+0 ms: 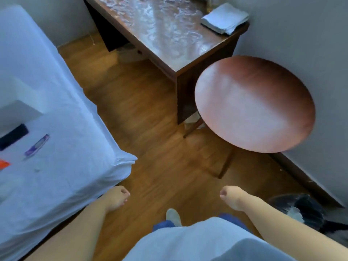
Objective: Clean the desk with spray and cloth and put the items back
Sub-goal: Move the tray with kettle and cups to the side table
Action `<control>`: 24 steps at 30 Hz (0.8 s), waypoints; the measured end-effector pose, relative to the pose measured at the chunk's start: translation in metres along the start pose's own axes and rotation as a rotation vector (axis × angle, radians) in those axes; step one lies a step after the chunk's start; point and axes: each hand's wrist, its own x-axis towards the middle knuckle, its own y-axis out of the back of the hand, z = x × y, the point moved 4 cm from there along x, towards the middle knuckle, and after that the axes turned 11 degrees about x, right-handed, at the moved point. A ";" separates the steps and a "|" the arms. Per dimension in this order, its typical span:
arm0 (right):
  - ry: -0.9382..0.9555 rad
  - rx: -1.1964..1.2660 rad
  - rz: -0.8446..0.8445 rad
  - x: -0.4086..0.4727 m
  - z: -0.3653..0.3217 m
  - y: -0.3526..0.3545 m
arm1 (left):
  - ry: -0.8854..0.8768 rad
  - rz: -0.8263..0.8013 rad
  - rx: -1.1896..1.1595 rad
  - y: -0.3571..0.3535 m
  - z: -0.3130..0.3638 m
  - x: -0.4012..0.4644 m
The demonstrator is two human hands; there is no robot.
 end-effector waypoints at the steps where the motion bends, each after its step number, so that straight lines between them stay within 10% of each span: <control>1: 0.023 -0.029 -0.016 0.007 -0.020 0.004 | 0.001 0.008 -0.011 0.012 -0.006 0.001; 24: 0.510 0.192 0.213 0.222 -0.461 0.322 | 0.129 0.315 -0.477 0.403 0.040 0.186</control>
